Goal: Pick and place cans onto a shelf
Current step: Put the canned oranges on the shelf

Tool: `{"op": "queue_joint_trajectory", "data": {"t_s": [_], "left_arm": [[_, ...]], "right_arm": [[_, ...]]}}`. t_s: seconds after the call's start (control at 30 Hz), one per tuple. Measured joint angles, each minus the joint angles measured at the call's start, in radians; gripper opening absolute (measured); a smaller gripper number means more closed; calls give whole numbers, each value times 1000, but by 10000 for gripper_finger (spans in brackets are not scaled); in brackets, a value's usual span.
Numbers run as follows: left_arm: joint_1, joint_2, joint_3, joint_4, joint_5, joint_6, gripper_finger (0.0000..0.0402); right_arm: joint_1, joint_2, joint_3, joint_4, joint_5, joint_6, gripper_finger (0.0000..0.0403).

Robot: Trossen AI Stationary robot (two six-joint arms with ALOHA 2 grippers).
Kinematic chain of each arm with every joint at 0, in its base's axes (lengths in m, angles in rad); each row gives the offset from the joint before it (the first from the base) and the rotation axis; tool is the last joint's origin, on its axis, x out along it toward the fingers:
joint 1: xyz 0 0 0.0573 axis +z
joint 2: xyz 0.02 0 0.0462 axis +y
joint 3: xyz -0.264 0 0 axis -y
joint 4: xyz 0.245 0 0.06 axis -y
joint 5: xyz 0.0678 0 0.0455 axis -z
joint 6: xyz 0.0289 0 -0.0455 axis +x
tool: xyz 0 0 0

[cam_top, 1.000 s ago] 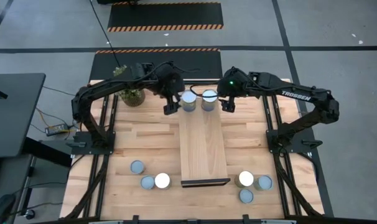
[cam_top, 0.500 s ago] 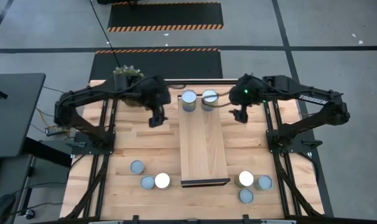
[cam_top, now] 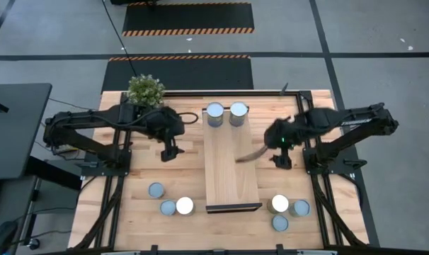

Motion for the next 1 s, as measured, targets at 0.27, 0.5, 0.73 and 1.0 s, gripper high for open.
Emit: {"op": "queue_joint_trajectory", "data": {"t_s": [0.27,0.5,0.73,1.0], "left_arm": [[-45,-66,-103,2,-31,-79,386],[-77,-88,-113,-18,-32,-137,386],[-83,-94,-112,-30,-31,-151,386],[-83,-93,-112,-49,-31,-148,386]], "right_arm": [[301,3,-175,278,2,83,366],[461,79,-242,374,11,152,367],[549,187,-243,384,11,178,368],[586,199,-242,382,34,274,368]]}}
